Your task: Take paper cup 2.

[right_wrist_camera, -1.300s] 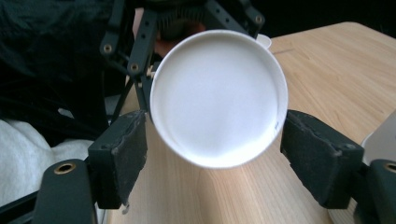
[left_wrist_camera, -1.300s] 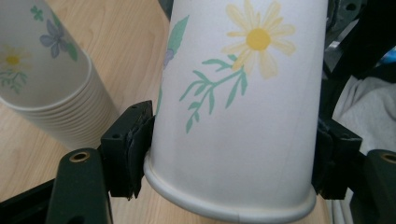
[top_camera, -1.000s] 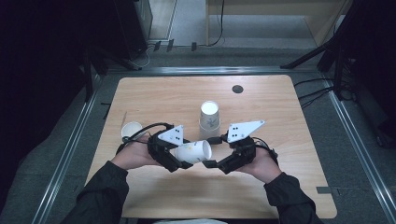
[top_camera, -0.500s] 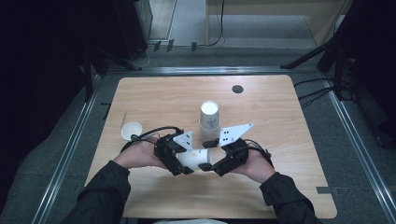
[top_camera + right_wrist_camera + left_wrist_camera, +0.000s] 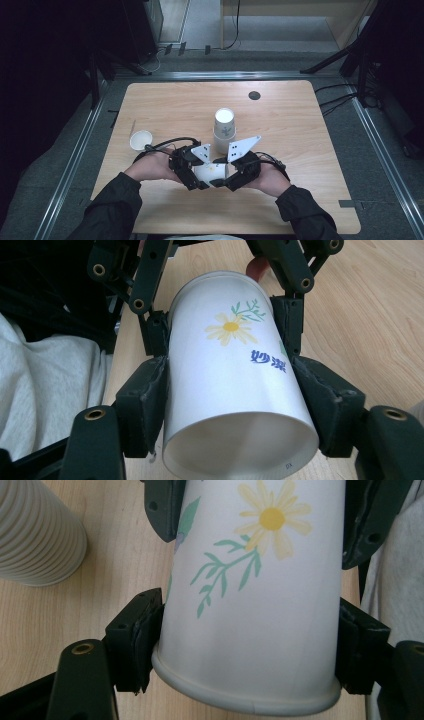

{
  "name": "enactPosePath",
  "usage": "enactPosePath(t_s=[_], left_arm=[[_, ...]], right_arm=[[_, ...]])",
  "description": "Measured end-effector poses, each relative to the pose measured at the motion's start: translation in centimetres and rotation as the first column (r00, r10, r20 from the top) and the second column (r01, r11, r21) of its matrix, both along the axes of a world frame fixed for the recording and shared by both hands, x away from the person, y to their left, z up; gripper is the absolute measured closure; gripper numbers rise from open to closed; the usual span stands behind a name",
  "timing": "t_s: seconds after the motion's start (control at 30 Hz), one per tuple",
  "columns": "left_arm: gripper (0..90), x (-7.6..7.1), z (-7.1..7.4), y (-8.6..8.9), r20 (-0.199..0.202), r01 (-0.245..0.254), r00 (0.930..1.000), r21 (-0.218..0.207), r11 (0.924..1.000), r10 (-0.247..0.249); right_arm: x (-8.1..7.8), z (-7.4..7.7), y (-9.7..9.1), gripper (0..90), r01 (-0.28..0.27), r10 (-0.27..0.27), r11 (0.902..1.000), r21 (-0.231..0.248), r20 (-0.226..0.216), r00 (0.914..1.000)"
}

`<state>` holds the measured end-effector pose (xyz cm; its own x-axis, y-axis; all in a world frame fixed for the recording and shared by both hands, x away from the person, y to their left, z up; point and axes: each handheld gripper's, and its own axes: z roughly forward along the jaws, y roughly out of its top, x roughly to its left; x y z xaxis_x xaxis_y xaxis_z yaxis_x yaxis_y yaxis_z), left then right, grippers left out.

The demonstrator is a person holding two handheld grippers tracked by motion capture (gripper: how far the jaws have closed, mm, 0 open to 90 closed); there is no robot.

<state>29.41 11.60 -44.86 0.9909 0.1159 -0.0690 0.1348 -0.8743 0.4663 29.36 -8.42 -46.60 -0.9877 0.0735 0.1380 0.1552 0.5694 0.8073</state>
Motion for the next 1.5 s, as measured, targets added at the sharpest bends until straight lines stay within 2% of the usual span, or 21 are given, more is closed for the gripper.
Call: enactPosePath(t_s=[0.23, 0.37, 0.53, 0.6, 0.73, 0.87, 1.1, 1.23, 1.27, 1.4, 1.47, 1.5], left_arm=[[26.1, 0.0, 0.0, 0.1, -0.005, 0.000, 1.0000, -0.006, 1.0000, 0.000], [23.6, 0.1, 0.1, 0.2, 0.015, -0.002, 0.9999, -0.026, 0.9997, 0.002], [18.9, 0.4, 0.5, 0.8, 0.010, -0.038, 0.9992, -0.066, 0.9971, 0.039], [18.5, 0.5, 0.6, 1.1, 0.009, -0.054, 0.9984, -0.082, 0.9952, 0.055], [16.3, 0.6, 1.1, 1.8, -0.018, -0.085, 0.9964, -0.138, 0.9868, 0.083], [15.3, 0.9, 1.3, 2.3, -0.066, -0.128, 0.9910, -0.207, 0.9700, 0.117], [13.3, 0.6, 1.5, 2.5, -0.066, -0.165, 0.9861, -0.275, 0.9471, 0.152], [13.2, 0.3, 1.6, 2.5, -0.058, -0.179, 0.9839, -0.331, 0.9267, 0.169], [13.1, 0.2, 1.6, 2.5, -0.052, -0.180, 0.9835, -0.356, 0.9168, 0.173], [13.2, 0.1, 1.7, 2.5, -0.057, -0.176, 0.9842, -0.421, 0.8900, 0.167], [13.3, 0.1, 1.8, 2.6, -0.070, -0.170, 0.9855, -0.445, 0.8791, 0.155], [13.2, 0.0, 1.8, 2.6, -0.065, -0.165, 0.9862, -0.448, 0.8787, 0.152]], right_arm=[[0.0, 0.1, 0.1, 35.0, -0.004, 0.004, 1.0000, -0.008, 0.013, 0.9999], [0.0, 0.3, 0.0, 34.6, 0.000, 0.000, 1.0000, -0.003, 0.018, 0.9998], [0.4, 0.8, -0.8, 34.2, 0.020, -0.021, 0.9993, 0.031, 0.029, 0.9994], [0.5, 1.1, -1.2, 34.2, 0.041, -0.042, 0.9980, 0.048, 0.017, 0.9990], [0.9, 1.7, -2.2, 34.1, 0.073, -0.075, 0.9933, 0.089, 0.022, 0.9969], [1.1, 2.5, -3.1, 34.1, 0.094, -0.097, 0.9874, 0.128, 0.023, 0.9950], [1.2, 3.1, -4.1, 34.1, 0.106, -0.110, 0.9788, 0.175, 0.011, 0.9939], [1.2, 3.1, -4.1, 34.0, 0.096, -0.098, 0.9783, 0.183, 0.002, 0.9952], [1.2, 3.1, -4.1, 34.0, 0.091, -0.092, 0.9785, 0.185, -0.003, 0.9957], [1.0, 3.0, -3.8, 33.9, 0.077, -0.075, 0.9781, 0.193, -0.017, 0.9970], [1.0, 3.0, -3.8, 33.9, 0.073, -0.070, 0.9770, 0.200, -0.022, 0.9973], [1.0, 3.0, -3.7, 33.9, 0.072, -0.069, 0.9767, 0.202, -0.025, 0.9973]])
